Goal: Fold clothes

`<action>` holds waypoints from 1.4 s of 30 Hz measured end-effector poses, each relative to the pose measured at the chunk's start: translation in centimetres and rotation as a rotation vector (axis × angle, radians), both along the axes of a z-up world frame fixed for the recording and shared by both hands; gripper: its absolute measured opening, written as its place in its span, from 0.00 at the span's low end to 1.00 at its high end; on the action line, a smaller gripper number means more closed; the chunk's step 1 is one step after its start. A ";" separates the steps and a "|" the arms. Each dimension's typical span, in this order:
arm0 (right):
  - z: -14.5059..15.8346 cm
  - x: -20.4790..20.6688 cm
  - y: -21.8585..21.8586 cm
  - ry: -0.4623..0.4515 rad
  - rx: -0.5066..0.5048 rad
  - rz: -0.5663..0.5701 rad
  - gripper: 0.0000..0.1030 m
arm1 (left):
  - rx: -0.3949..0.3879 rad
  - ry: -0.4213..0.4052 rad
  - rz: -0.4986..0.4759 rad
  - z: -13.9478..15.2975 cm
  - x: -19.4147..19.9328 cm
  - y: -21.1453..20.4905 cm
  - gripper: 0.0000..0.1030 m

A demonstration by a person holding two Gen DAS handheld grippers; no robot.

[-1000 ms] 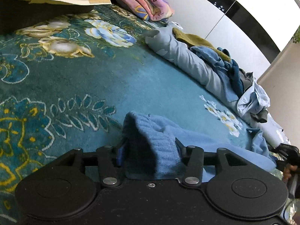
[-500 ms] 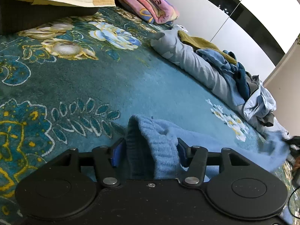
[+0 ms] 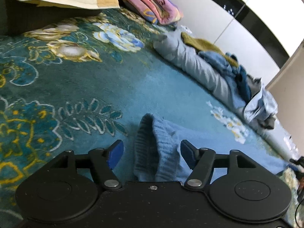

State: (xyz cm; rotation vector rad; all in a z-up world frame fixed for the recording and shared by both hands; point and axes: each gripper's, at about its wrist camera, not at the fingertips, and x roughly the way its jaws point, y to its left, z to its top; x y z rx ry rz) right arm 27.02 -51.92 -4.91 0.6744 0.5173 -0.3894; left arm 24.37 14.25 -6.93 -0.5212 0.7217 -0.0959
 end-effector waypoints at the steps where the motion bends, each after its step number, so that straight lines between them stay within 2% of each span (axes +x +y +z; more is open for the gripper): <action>1: 0.7 -0.9 -0.5 -0.012 -0.001 -0.009 0.34 | -0.006 -0.007 0.006 0.3 -0.5 0.3 0.65; 3: 1.7 -3.8 -1.2 -0.035 0.010 -0.036 0.34 | -0.013 -0.016 0.024 0.8 -1.9 1.1 0.65; 7: -0.3 -9.9 -1.3 -0.036 0.083 -0.083 0.35 | -0.064 -0.026 0.066 0.9 -5.9 2.8 0.67; 13: -3.3 -19.1 -1.5 -0.038 0.194 -0.153 0.38 | -0.129 0.033 0.075 -0.4 -11.3 4.5 0.67; 19: -6.3 -28.2 -1.7 -0.039 0.305 -0.223 0.38 | -0.182 0.055 0.043 -1.0 -12.8 3.8 0.67; 22: -7.5 -27.7 -1.4 -0.033 0.358 -0.208 0.38 | -0.189 0.062 0.026 -1.0 -12.8 2.9 0.67; 24: -7.9 -27.0 -1.2 -0.033 0.368 -0.218 0.38 | -0.230 0.068 0.025 -1.3 -13.0 2.5 0.67; 26: -8.0 -26.4 -1.1 -0.043 0.379 -0.223 0.38 | -0.264 0.075 0.039 -1.7 -13.2 2.1 0.67; 29: -7.9 -25.7 -1.1 -0.061 0.394 -0.215 0.37 | -0.272 0.059 0.044 -2.1 -13.1 1.7 0.67; 31: -8.1 -25.3 -1.3 -0.095 0.440 -0.169 0.10 | -0.315 0.047 0.062 -2.6 -12.8 1.5 0.67; 32: -8.1 -25.1 -1.2 -0.089 0.445 -0.165 0.06 | -0.335 0.036 0.063 -2.9 -12.6 1.3 0.67; 33: -8.0 -25.0 -1.1 -0.082 0.434 -0.167 0.05 | -0.355 0.023 0.062 -3.2 -12.5 1.0 0.65; 35: -7.7 -24.9 -0.8 -0.083 0.414 -0.168 0.03 | -0.343 0.006 0.074 -3.3 -12.6 0.5 0.58; 36: -7.5 -24.9 -0.7 -0.087 0.407 -0.170 0.03 | -0.329 0.003 0.080 -3.3 -12.6 0.3 0.44; 37: -7.2 -24.9 -0.6 -0.092 0.390 -0.173 0.03 | -0.314 0.001 0.092 -3.1 -12.7 0.3 0.19; 38: -6.8 -25.1 -0.6 -0.098 0.368 -0.178 0.03 | -0.300 -0.001 0.106 -2.8 -12.9 0.3 0.06; 39: -6.3 -25.4 -0.6 -0.109 0.350 -0.183 0.03 | -0.286 -0.004 0.121 -2.6 -13.0 0.4 0.00; 42: -4.7 -26.8 -1.0 -0.166 0.309 -0.183 0.03 | -0.294 -0.063 0.131 -0.7 -13.7 0.8 0.00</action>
